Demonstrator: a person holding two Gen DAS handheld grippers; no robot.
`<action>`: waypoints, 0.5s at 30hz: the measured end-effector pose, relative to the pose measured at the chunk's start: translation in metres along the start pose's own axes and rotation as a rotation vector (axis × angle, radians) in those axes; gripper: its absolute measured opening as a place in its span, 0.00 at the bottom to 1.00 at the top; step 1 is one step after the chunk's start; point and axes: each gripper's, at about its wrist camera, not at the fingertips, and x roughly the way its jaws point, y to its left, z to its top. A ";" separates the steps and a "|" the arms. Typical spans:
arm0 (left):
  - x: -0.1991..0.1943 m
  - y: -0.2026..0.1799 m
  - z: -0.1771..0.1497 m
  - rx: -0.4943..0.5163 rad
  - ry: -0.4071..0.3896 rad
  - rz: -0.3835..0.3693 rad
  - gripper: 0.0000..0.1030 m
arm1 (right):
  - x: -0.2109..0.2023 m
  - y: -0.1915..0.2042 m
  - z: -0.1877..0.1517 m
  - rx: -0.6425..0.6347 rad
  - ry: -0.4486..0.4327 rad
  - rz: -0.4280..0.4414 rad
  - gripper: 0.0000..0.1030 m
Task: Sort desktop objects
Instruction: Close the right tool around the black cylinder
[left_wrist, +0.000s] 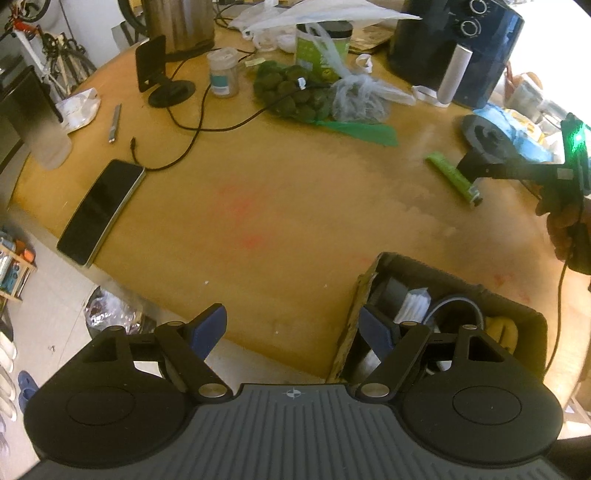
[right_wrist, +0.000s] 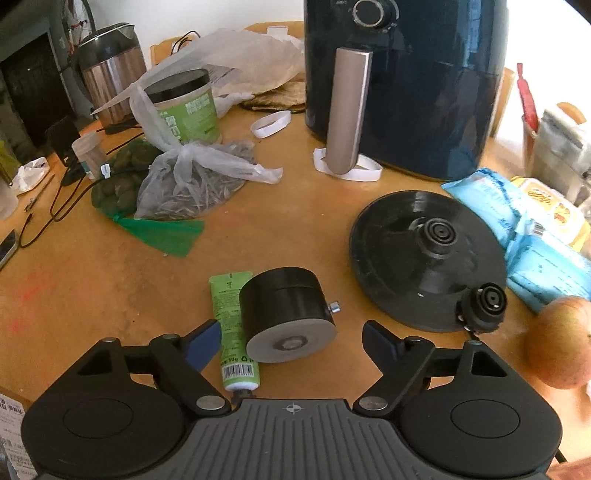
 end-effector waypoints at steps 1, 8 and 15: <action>0.000 0.001 -0.001 -0.004 0.002 0.003 0.76 | 0.003 -0.001 0.001 -0.003 0.002 0.002 0.80; -0.003 0.001 -0.005 -0.008 0.003 0.017 0.76 | 0.015 -0.007 0.003 0.022 0.017 0.037 0.73; -0.003 -0.001 -0.004 0.003 0.003 0.017 0.76 | 0.019 -0.007 0.003 0.022 0.012 0.052 0.61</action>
